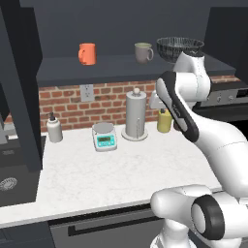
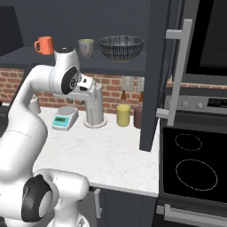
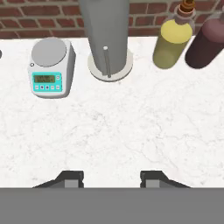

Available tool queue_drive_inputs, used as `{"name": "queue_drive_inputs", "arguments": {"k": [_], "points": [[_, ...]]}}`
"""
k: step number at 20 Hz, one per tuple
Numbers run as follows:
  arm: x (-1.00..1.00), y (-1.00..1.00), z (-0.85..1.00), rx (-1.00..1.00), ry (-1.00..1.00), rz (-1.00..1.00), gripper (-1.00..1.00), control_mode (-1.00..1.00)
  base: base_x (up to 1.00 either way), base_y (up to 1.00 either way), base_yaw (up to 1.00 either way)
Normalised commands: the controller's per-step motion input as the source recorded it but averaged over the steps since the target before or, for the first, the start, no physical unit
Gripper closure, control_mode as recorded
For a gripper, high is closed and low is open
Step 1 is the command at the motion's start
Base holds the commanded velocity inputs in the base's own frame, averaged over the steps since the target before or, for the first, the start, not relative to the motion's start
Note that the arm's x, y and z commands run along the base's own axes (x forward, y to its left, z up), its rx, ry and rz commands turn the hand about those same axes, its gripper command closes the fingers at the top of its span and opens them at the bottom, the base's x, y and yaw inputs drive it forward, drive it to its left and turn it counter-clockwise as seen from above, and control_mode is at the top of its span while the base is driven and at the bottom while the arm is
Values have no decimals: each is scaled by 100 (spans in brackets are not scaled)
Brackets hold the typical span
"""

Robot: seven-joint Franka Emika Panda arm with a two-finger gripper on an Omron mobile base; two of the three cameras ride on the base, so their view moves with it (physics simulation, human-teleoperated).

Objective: Gather all objects into one cabinet and sort the glasses and bowls to opposite sides.

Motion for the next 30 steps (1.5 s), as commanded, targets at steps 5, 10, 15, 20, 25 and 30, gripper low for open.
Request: {"name": "queue_drive_inputs", "arguments": {"k": [5,10,15,20,25,30], "points": [[-44,0,0,0,0,0,-100,-100,0,0,0],[-100,0,0,0,0,-9,-100,-100,0,0,0],[-92,0,0,0,0,-7,-100,-100,0,0,0],[-58,0,4,0,0,-5,-100,-100,0,0,0],[-15,0,19,0,0,-1,-100,-100,0,0,0],[-2,0,53,0,0,0,-100,-100,0,0,0]]}}
